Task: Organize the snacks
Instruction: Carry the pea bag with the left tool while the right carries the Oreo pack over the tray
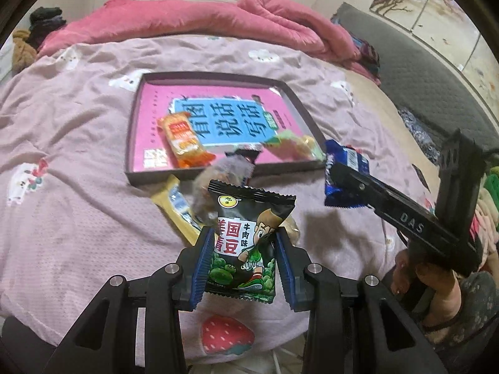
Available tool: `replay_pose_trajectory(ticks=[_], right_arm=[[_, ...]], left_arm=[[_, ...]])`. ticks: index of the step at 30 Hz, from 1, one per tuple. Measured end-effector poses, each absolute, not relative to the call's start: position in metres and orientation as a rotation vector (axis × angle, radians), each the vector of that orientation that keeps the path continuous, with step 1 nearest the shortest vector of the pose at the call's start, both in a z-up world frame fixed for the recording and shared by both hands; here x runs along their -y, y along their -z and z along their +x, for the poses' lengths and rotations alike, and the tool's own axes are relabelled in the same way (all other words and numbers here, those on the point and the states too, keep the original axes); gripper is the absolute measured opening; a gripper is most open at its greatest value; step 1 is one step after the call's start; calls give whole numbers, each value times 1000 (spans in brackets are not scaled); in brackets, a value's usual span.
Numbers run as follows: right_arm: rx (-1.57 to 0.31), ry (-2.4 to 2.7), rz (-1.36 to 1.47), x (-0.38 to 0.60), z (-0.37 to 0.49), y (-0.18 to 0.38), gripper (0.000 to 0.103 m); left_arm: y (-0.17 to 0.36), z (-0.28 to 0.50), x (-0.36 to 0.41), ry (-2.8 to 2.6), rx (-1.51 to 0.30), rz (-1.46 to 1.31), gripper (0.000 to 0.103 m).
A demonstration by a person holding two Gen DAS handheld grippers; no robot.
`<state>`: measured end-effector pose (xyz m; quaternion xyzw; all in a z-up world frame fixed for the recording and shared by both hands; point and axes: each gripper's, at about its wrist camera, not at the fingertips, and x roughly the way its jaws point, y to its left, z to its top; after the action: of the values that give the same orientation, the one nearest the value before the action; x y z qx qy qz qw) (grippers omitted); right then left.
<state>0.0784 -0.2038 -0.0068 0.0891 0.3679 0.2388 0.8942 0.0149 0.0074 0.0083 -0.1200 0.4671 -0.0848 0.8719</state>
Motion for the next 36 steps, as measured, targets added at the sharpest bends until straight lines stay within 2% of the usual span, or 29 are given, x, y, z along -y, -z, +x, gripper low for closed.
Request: replay_pose_trajectory(ticks=[36], right_arm=[[-691,-513,139,189,91,-17,48]], left_arm=[[-24,51,-66,23,-884,-318,41]])
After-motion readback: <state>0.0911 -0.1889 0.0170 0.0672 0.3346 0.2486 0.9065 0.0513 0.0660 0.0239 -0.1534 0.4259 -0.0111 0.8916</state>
